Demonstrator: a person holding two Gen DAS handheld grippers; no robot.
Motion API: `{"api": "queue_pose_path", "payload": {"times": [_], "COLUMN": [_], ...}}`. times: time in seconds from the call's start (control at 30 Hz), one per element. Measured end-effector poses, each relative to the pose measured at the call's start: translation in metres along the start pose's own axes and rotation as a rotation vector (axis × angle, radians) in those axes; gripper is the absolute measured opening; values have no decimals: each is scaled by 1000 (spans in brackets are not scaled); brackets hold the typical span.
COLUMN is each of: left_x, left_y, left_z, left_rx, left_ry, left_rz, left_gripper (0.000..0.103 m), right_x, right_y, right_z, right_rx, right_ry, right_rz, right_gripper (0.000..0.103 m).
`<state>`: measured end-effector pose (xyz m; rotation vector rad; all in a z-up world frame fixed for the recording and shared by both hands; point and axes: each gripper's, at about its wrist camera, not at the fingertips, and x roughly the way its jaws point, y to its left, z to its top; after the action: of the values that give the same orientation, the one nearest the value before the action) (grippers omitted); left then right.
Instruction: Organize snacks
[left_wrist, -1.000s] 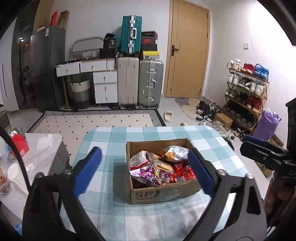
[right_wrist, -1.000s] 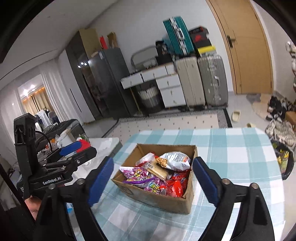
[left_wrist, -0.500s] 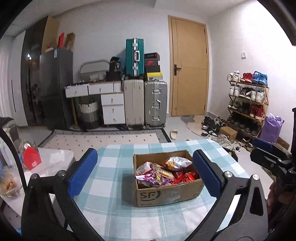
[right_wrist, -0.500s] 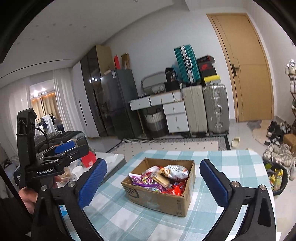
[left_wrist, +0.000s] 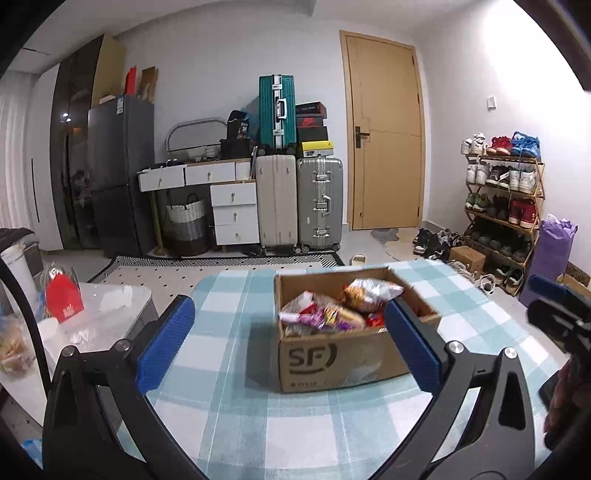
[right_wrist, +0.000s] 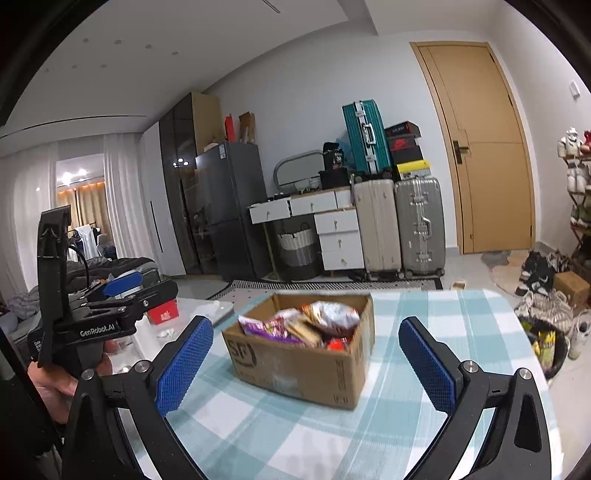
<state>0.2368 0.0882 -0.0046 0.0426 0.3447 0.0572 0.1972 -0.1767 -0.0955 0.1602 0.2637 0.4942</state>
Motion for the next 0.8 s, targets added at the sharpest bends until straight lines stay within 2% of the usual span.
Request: {"api": "queue_pose_path", "payload": {"times": [0.17, 0.27, 0.33, 0.47, 0.6, 0.67, 0.8], "left_x": [24, 34, 40, 54, 63, 65, 70], "left_y": [9, 18, 24, 34, 39, 38, 31], "left_z": [-33, -54, -65, -89, -103, -105, -110], "left_rx": [-18, -53, -53, -89, -118, -118, -71], "left_ry": [26, 21, 15, 40, 66, 51, 53], "left_rz": [30, 7, 18, 39, 59, 70, 91], "left_gripper": [103, 103, 103, 103, 103, 103, 103], "right_x": [0, 1, 0, 2, 0, 0, 0], "right_y": [-6, -10, -13, -19, -24, -25, -24], "right_z": [-22, -33, -44, -56, -69, -70, -69], "right_rx": [-39, -44, -50, -65, -58, -56, -61], "right_ry": [-14, -13, -23, -13, -24, -23, -18], "right_rz": [-43, -79, -101, -104, -99, -102, -109], "right_gripper": [102, 102, 102, 102, 102, 102, 102]}}
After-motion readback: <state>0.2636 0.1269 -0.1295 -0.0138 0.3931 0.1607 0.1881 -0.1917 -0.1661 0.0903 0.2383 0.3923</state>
